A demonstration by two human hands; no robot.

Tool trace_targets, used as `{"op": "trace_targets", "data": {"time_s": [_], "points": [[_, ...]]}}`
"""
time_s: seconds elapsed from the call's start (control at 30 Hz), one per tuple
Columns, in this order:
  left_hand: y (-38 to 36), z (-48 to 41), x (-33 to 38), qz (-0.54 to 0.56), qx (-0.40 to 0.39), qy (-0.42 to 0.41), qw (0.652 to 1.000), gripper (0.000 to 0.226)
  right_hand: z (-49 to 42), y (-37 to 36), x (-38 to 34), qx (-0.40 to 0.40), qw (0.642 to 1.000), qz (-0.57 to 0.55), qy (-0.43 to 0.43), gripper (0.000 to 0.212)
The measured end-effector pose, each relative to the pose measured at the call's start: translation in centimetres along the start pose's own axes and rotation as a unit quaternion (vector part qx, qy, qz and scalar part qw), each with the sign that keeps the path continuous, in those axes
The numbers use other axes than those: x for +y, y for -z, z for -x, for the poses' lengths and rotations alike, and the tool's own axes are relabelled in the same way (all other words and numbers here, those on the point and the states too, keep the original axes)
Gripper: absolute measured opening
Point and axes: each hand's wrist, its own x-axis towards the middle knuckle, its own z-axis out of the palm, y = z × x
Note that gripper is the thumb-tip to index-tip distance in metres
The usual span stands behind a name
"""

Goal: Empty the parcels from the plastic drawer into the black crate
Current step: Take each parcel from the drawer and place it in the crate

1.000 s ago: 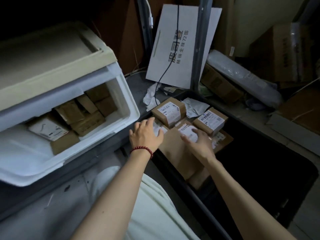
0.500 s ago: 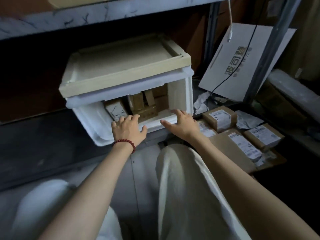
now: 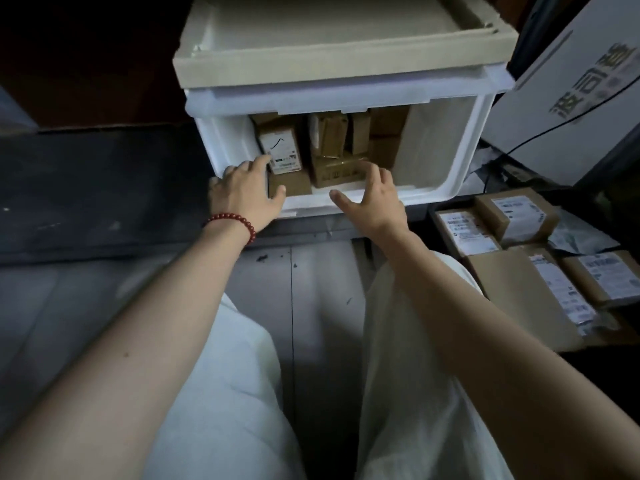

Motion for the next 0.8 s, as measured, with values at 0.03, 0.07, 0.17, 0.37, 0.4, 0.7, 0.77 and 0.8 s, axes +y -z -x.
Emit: {"op": "trace_targets", "data": {"time_s": [0.03,0.07,0.17,0.37,0.4,0.7,0.77,0.8], "points": [[-0.4,-0.4,0.3,-0.008,-0.011,-0.008,1.0,0.058,-0.5,-0.1,0.1,-0.001,1.0,-0.001,-0.011,0.069],[-0.9,-0.8,0.6,-0.019,-0.02,-0.013,1.0,0.058,-0.9,-0.3,0.2,-0.001,1.0,-0.004,-0.025,0.069],[-2.1,-2.5,0.7,-0.063,0.01,-0.031,0.997,0.055,-1.9,-1.3,0.6,-0.007,0.999,0.016,-0.044,0.072],[-4.2,-6.7,0.2,-0.064,0.015,-0.036,0.997,0.054,-5.2,-2.8,1.7,0.058,0.997,0.035,-0.042,0.069],[-4.7,-7.3,0.3,-0.062,0.007,-0.045,0.997,0.055,-5.9,-3.1,1.9,0.066,0.997,0.031,-0.038,0.068],[-9.2,-12.7,2.2,-0.074,0.003,-0.051,0.996,0.069,-12.3,-6.9,2.5,0.071,0.996,-0.034,-0.041,0.073],[-10.1,-13.8,2.0,-0.097,0.006,-0.044,0.994,0.075,-13.7,-7.6,2.7,0.066,0.997,-0.037,-0.036,0.076],[-10.6,-14.3,1.9,-0.107,0.006,-0.044,0.993,0.077,-14.4,-7.8,2.8,0.064,0.997,-0.034,-0.029,0.077]]}}
